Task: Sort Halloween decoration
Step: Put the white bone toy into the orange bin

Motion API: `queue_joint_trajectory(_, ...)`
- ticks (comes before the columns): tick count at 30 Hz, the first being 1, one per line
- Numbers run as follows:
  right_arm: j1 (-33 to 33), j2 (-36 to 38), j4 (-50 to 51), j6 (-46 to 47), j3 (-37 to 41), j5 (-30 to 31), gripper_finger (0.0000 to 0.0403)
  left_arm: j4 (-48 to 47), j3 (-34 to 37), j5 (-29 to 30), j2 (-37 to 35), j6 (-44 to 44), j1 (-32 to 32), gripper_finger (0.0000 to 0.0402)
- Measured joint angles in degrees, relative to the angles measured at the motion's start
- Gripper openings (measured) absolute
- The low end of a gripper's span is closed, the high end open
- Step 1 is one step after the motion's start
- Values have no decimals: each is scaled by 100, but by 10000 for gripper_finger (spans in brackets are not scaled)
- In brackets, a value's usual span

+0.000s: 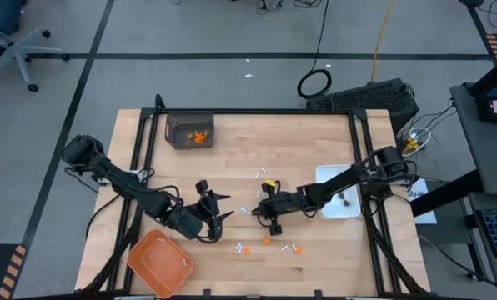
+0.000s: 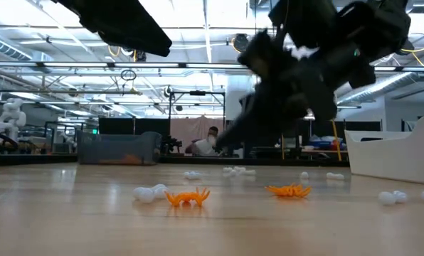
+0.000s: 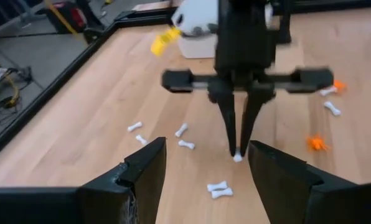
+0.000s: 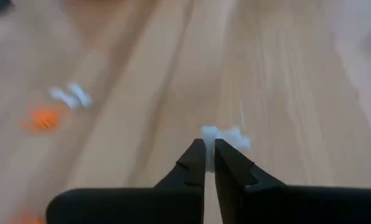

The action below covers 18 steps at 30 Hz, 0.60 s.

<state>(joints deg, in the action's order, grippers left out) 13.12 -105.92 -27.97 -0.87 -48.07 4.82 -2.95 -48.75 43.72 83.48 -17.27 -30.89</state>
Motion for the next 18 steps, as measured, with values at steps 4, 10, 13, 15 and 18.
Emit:
queue_joint_trajectory(4,96,95,-368,22,-7,-28,0,330,0,-102,148,696,-65,226)
queue_joint_trajectory(10,160,130,-933,285,-13,-63,0,1716,-7,2,729,2992,-402,226)
queue_joint_trajectory(13,160,130,-1233,614,-13,-143,0,2377,-7,393,979,4114,-652,226)
queue_joint_trajectory(15,156,130,-1495,832,-13,-321,0,2716,-7,683,1074,4694,-818,226)
queue_joint_trajectory(18,156,130,-1934,1074,-13,-426,0,2867,-7,1063,1096,5325,-1100,226)
